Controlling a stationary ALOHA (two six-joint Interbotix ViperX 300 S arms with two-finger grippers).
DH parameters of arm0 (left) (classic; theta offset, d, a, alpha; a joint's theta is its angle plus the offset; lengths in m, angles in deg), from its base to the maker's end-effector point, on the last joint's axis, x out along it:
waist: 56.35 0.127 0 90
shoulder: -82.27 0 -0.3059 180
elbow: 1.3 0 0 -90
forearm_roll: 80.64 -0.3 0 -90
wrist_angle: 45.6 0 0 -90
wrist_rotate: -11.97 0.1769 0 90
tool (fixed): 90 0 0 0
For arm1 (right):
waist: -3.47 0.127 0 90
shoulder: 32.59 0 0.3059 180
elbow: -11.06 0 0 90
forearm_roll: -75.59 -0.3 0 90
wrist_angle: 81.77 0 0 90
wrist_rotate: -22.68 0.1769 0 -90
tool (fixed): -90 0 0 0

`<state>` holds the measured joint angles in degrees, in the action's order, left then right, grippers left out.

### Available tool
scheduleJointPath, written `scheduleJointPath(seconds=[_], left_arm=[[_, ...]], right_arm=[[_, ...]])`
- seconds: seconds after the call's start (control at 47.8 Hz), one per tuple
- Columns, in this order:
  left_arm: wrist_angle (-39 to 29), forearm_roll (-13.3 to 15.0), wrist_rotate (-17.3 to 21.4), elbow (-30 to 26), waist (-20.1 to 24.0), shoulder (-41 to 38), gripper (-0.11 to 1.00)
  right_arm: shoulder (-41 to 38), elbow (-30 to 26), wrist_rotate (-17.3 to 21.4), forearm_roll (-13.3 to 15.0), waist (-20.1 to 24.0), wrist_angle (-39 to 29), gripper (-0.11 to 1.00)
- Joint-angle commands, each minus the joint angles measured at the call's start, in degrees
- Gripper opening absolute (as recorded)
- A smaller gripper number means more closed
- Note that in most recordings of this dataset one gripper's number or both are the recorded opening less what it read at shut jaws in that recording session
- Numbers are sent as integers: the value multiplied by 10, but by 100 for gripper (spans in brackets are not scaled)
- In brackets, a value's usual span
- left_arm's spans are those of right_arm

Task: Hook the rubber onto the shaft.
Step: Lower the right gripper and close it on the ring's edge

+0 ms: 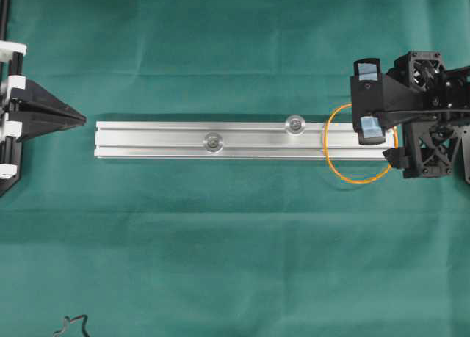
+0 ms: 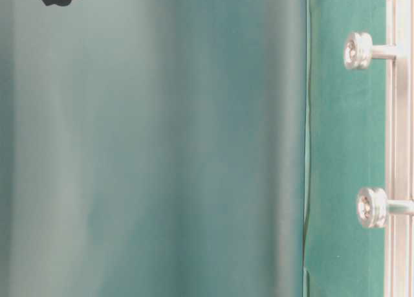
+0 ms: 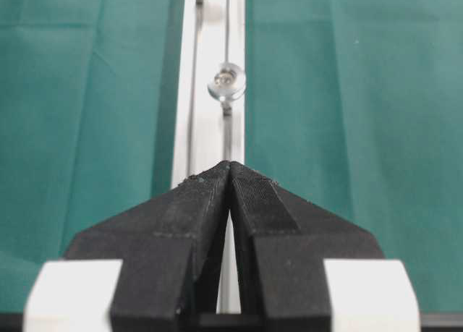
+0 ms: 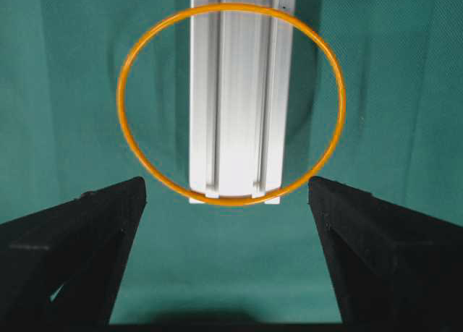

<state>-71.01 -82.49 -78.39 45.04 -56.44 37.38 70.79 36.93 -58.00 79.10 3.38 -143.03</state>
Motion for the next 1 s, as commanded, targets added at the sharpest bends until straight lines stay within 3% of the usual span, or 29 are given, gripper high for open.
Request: scheduleJointPath(seconds=[0.0, 0.523, 0.983], left_arm=[[4, -2, 0, -18, 0, -4, 0], [3, -2, 0, -18, 0, -5, 0], [3, -2, 0, -18, 0, -5, 0]], right_arm=[[2, -14, 1, -1, -1, 3, 93], [-7, 4, 2, -21, 11, 37, 93], [-50, 35, 3, -32, 33, 113, 93]])
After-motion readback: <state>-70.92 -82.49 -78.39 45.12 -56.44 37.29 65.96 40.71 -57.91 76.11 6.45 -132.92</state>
